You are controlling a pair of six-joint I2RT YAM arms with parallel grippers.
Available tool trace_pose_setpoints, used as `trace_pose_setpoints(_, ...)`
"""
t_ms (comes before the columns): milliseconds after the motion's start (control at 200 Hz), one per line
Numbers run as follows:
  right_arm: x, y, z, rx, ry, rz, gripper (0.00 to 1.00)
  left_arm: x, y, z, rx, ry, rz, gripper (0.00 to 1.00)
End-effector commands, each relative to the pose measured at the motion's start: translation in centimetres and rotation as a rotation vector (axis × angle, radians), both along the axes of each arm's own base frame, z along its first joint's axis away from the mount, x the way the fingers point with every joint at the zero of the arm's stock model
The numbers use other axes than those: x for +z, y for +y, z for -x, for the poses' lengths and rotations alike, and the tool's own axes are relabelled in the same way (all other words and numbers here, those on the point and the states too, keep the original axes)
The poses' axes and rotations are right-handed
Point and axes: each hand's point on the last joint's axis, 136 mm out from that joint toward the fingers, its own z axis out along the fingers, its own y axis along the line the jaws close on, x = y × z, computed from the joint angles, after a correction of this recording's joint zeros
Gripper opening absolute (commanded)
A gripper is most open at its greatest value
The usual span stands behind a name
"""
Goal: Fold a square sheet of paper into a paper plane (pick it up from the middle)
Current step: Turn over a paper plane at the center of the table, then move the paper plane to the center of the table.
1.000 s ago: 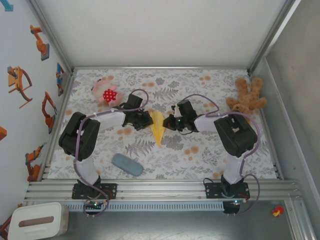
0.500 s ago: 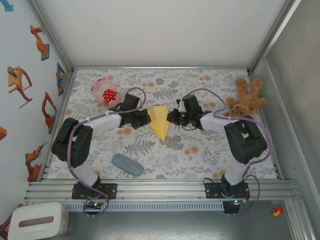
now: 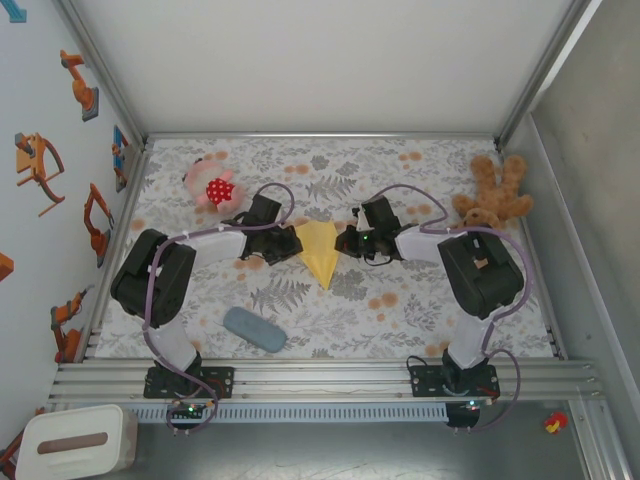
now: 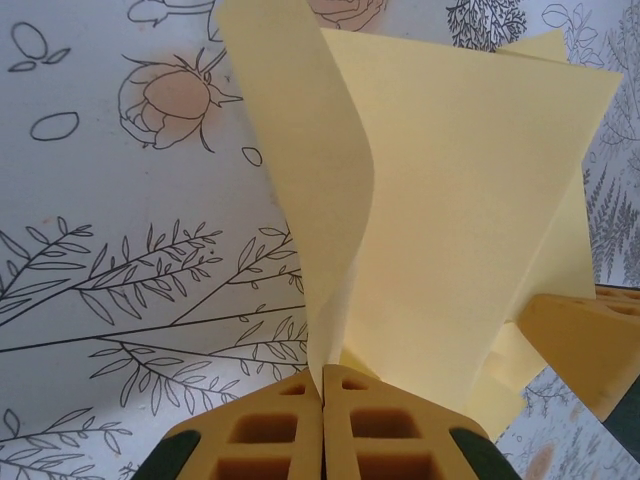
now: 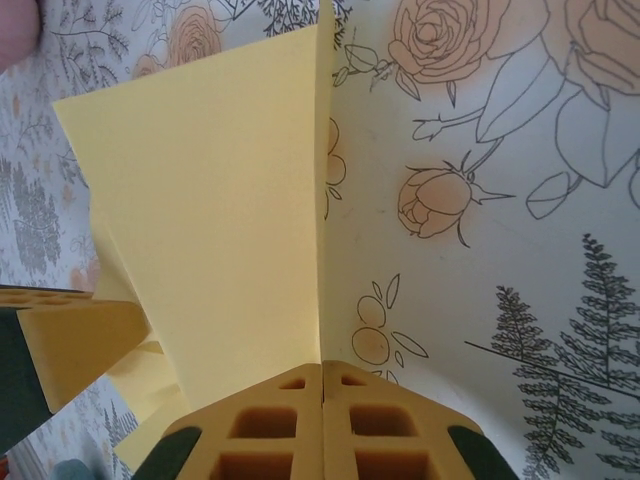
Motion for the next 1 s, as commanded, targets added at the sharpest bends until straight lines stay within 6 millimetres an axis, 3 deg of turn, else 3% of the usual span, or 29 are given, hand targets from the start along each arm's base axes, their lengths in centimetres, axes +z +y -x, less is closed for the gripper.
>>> trace_pose_setpoints(0, 2.4, -0.5, -0.7, 0.003, -0.065, 0.016, 0.15, -0.1, -0.1, 0.1, -0.009, 0.008, 0.016, 0.07)
trace_pose_setpoints(160, 4.4, -1.5, 0.0, 0.003, -0.109, 0.065, 0.32, 0.4, -0.2, 0.0, -0.007, 0.004, 0.023, 0.06)
trace_pose_setpoints(270, 4.9, -1.3, 1.2, 0.035, -0.118, 0.104, 0.35, 0.6, -0.3, 0.0, -0.005, 0.001, 0.030, 0.07)
trace_pose_setpoints(501, 3.3, 1.3, 3.7, 0.119, -0.080, 0.163, 0.36, 0.7, -0.4, -0.1, -0.007, -0.001, 0.035, 0.06)
trace_pose_setpoints(997, 1.4, 4.8, 4.9, 0.206, -0.026, 0.170, 0.42, 0.8, -0.5, -0.2, -0.009, 0.001, 0.042, 0.06)
